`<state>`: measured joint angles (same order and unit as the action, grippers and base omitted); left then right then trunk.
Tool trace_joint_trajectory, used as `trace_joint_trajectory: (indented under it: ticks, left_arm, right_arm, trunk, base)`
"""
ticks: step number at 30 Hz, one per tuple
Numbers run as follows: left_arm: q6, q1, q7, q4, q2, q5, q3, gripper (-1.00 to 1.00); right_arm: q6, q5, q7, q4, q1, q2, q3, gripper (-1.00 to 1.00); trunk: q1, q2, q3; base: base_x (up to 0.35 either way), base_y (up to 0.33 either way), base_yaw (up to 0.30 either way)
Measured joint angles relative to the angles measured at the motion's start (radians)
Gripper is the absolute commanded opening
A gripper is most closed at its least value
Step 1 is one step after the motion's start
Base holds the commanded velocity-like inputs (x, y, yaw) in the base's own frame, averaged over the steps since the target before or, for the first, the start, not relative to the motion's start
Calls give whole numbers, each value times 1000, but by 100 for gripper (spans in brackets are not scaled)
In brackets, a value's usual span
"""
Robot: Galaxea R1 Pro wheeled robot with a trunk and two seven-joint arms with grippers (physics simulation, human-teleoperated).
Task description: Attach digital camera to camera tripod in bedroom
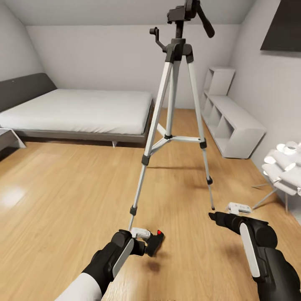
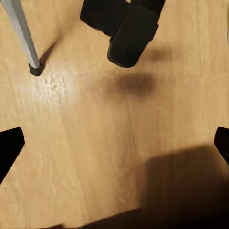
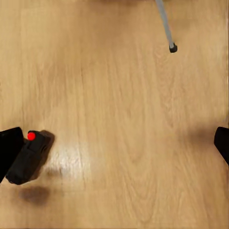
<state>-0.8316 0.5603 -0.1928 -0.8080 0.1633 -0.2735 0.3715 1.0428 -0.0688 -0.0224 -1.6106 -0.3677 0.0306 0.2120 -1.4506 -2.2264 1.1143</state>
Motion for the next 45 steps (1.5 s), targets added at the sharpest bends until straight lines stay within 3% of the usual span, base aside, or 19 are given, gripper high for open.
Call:
trace_joint_trajectory:
  ticks: [2,10,20,24,26,32,33,39,45]
  left_arm:
    - [1,43,-8,24,0,1,22,100]
    - [1,102,-12,44,3,-2,37,100]
    - [36,97,-16,65,1,-11,39,100]
    - [42,92,-16,67,-3,-9,31,100]
    - [54,88,-16,68,-5,-7,24,100]
    - [97,81,-15,69,-10,-6,-39,100]
    - [105,81,-16,70,-13,-4,-63,100]
    - [116,82,-17,70,-20,1,-109,100]
    - [119,91,-16,70,-59,4,-125,100]
  right_arm:
    - [0,-2,0,-1,-43,2,1,100]
    - [0,-3,-1,-3,-76,-5,-6,100]
    - [0,-4,-1,-4,-108,-7,-15,100]
    - [0,-4,-1,-4,-108,-6,-37,100]
    - [0,-4,-1,-4,-108,-6,-46,100]
    - [0,-4,-1,-4,-107,-7,-62,100]
    - [0,-4,-1,-4,-106,-7,-64,100]
    - [0,-5,-2,-4,-105,-7,-77,100]
    - [0,-4,-4,-4,-107,-2,-94,100]
  trunk:
    - [-8,-14,6]
    - [-38,-70,31]
    - [-77,-140,63]
    - [-92,-168,75]
    - [-100,-182,82]
    - [-123,-224,100]
    - [-127,-231,103]
    - [-150,-273,122]
    - [-152,-275,145]
  base:
    - [0,0,-275]
    - [0,0,-276]
    - [0,0,-278]
    - [0,0,-278]
    - [0,0,-278]
    - [0,0,-278]
    - [0,0,-278]
    - [0,0,-277]
    - [0,0,-161]
